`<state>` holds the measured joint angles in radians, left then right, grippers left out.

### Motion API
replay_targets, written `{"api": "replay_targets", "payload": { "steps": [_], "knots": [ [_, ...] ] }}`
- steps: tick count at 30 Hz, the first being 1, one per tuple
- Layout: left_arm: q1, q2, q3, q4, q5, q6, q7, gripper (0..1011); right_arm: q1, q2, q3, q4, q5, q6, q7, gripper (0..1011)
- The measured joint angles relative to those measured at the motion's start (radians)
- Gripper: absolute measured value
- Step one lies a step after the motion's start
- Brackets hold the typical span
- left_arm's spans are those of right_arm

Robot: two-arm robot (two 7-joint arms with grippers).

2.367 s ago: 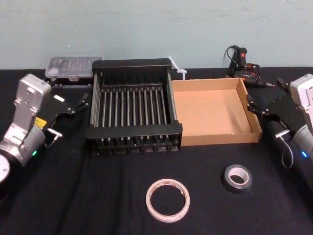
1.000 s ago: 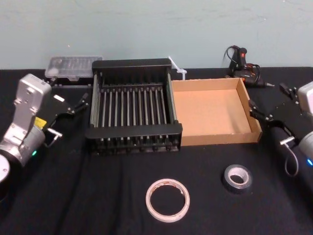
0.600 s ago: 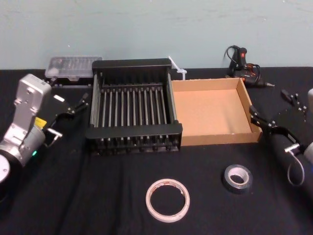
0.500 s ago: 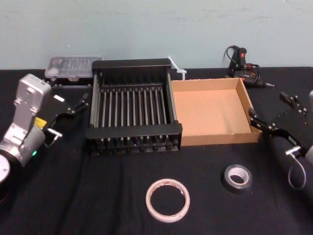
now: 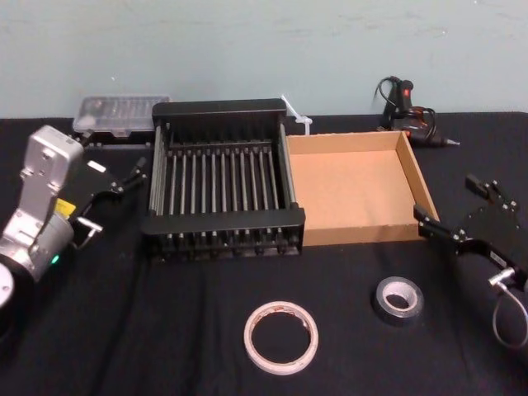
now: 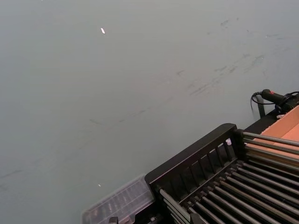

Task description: Pick up the white tape and place it into the black box , Pick up the silver tape and place it into the brown box.

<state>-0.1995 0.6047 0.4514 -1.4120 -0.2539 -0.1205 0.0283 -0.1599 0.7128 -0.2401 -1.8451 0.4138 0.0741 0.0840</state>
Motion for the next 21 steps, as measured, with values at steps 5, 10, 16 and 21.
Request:
{"api": "replay_targets", "payload": {
  "steps": [5, 10, 16, 21],
  "knots": [
    [0.000, 0.000, 0.000, 0.000, 0.000, 0.000, 0.000, 1001, -0.048, 0.012, 0.034, -0.051, 0.027, 0.048, 0.009, 1002],
    [0.000, 0.000, 0.000, 0.000, 0.000, 0.000, 0.000, 1002, -0.093, 0.020, 0.072, -0.096, 0.064, 0.094, 0.023, 1002],
    [0.000, 0.000, 0.000, 0.000, 0.000, 0.000, 0.000, 1001, -0.131, 0.033, 0.109, -0.140, 0.106, 0.154, 0.046, 1002],
    [0.000, 0.000, 0.000, 0.000, 0.000, 0.000, 0.000, 1001, -0.152, 0.038, 0.131, -0.162, 0.131, 0.209, 0.062, 1002]
  ]
}}
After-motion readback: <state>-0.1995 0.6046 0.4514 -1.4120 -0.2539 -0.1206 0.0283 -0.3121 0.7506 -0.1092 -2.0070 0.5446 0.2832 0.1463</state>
